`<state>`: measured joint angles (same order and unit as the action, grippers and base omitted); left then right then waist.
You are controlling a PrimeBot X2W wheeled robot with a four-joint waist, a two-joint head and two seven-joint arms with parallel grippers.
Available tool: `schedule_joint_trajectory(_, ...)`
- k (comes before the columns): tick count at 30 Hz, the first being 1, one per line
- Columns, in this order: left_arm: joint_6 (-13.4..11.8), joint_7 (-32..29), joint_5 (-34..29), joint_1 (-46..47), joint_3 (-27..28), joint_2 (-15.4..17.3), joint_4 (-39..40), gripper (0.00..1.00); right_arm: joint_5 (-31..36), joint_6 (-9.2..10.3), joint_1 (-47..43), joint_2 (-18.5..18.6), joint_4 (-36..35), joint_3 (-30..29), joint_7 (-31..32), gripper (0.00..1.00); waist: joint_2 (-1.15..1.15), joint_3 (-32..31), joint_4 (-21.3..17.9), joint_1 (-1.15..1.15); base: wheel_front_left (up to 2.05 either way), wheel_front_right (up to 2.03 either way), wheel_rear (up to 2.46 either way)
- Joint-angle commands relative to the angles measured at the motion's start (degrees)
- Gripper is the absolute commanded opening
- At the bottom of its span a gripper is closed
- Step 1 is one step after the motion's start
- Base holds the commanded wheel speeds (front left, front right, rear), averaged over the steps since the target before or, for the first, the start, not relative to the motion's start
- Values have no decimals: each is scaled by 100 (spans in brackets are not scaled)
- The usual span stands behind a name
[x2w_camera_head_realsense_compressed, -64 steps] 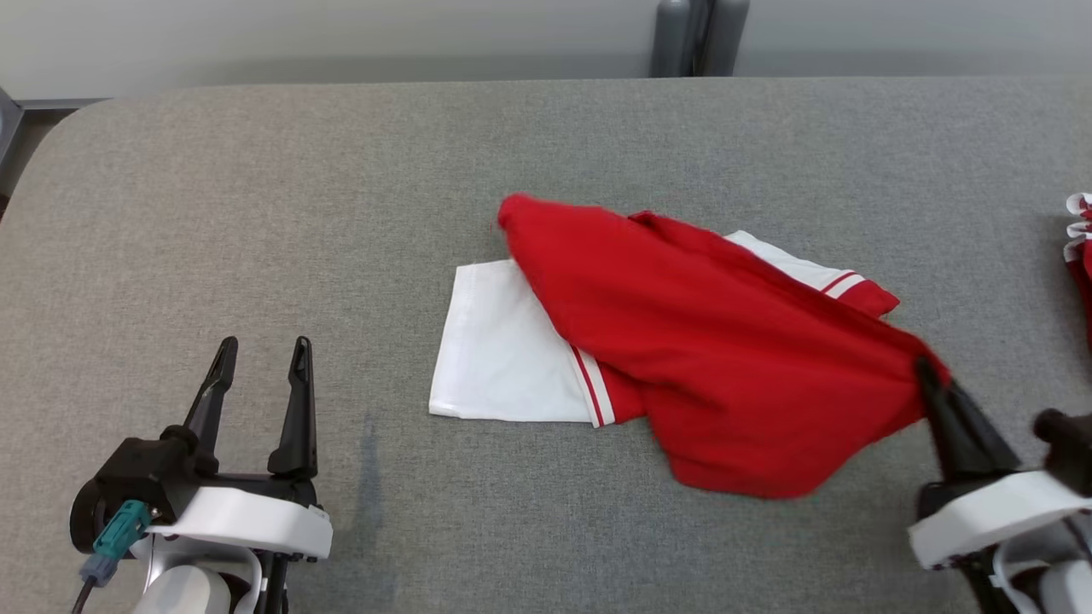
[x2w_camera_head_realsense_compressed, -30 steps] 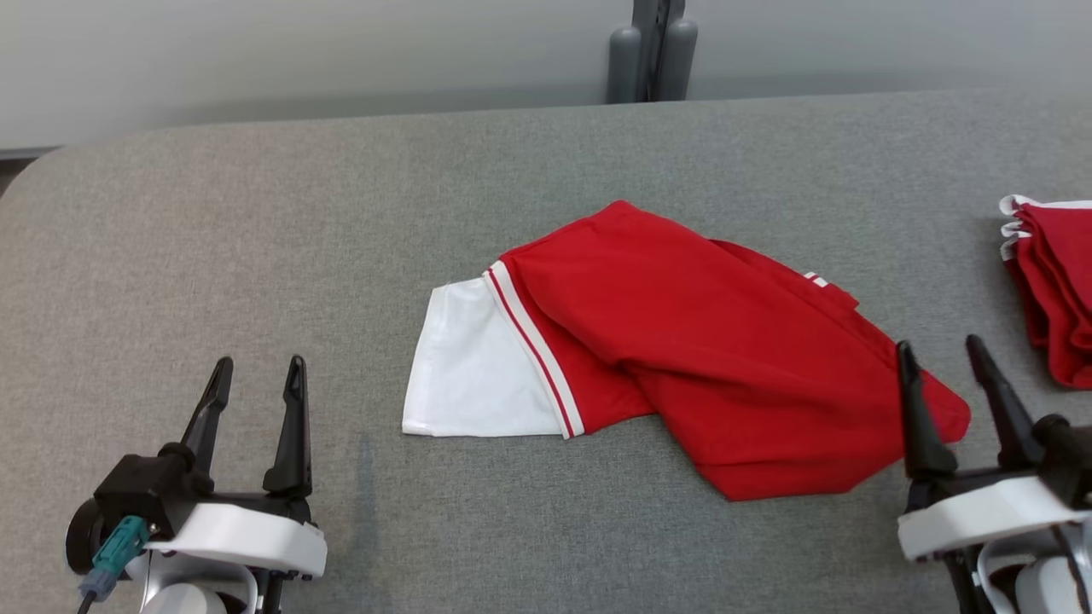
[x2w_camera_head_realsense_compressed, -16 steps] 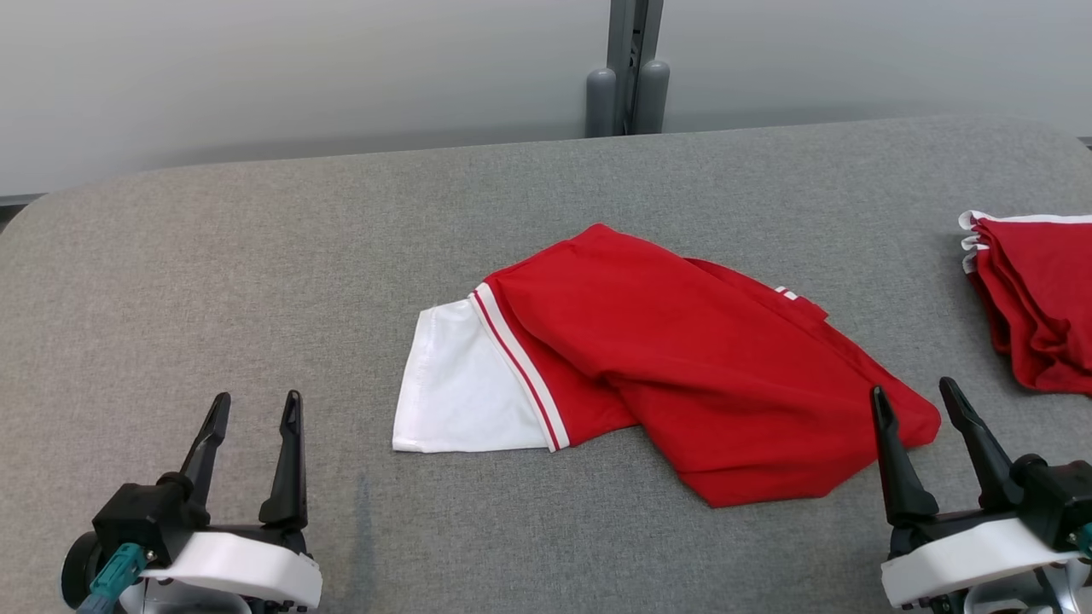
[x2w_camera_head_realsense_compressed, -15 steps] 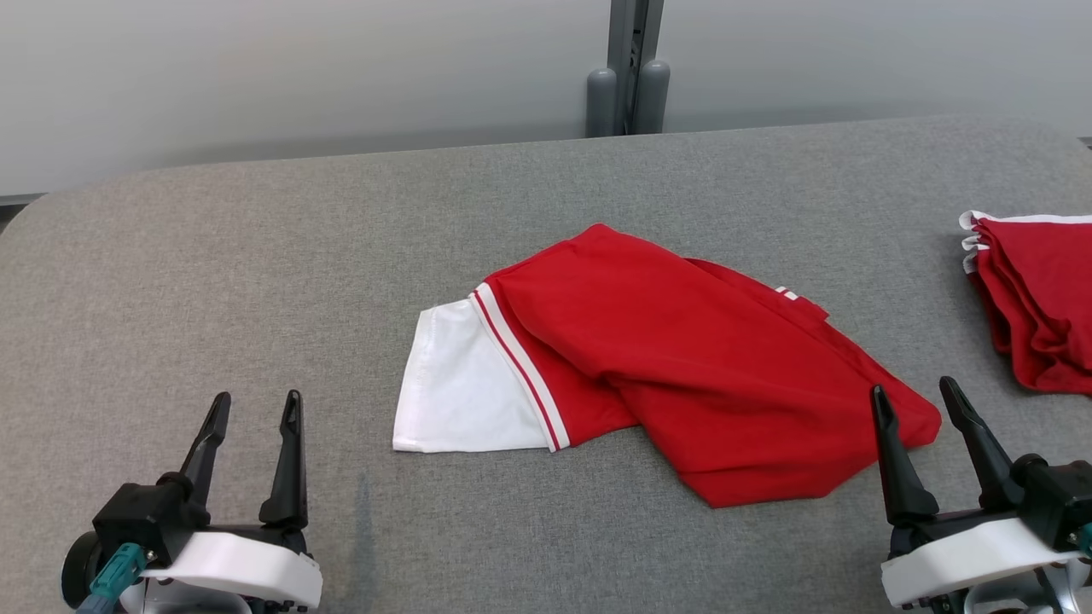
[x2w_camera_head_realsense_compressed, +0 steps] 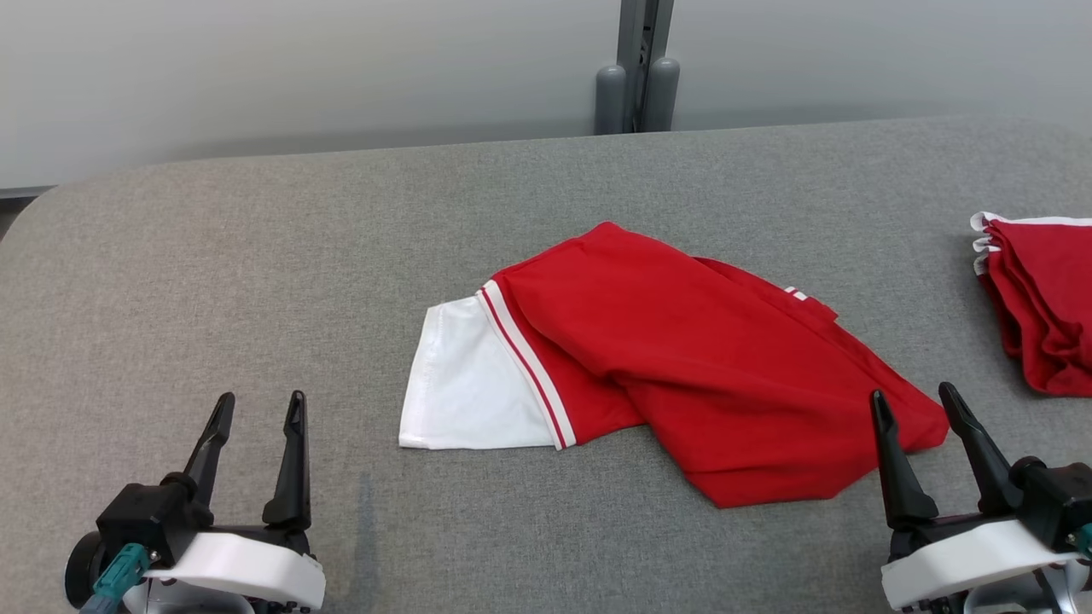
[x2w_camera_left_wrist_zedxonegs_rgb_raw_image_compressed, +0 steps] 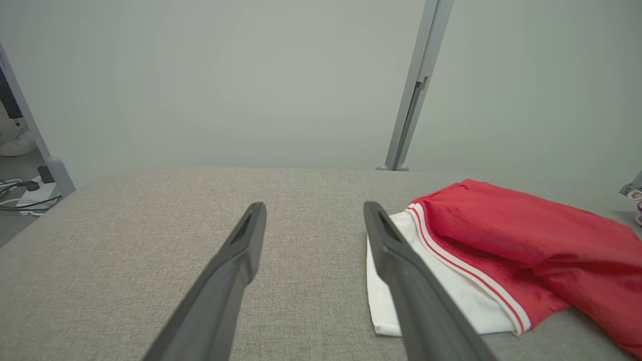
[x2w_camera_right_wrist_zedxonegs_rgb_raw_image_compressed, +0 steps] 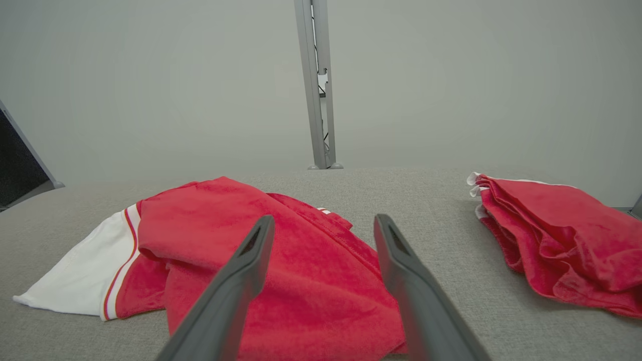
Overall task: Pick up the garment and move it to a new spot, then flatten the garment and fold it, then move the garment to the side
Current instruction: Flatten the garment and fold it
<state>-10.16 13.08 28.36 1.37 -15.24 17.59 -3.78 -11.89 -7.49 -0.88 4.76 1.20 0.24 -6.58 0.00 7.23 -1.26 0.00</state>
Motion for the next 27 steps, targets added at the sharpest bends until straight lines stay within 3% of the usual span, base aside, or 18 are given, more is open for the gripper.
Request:
schedule_joint_trajectory(1, -22, 13, 33, -8, 6, 44, 4, 100, -10, -1, 18, 39, 19, -28, -30, 100, 0, 8, 3, 0, 0, 0, 0)
schedule_joint_trajectory(9, 36, 16, -5, 212, -73, 15, 32, 100, -101, -1, 219, 154, 177, -149, 28, 100, 0, 221, 149, 0, 0, 0, 0)
schedule_joint_trajectory(17, 129, 68, -79, 615, -182, -99, -5, 100, -380, -1, 1114, 705, 789, -160, 133, 100, 0, 819, 456, 0, 0, 0, 0)
schedule_joint_trajectory(21, 208, 112, -132, 885, -251, -175, -78, 100, -572, -1, 1810, 1112, 1221, 137, 225, 100, 0, 1166, 628, 0, 0, 0, 0)
schedule_joint_trajectory(27, 354, 171, -200, 1240, -324, -335, -271, 100, -1057, -1, 2824, 1769, 1842, 1232, 497, 100, 0, 1523, 839, 0, 0, 0, 0)
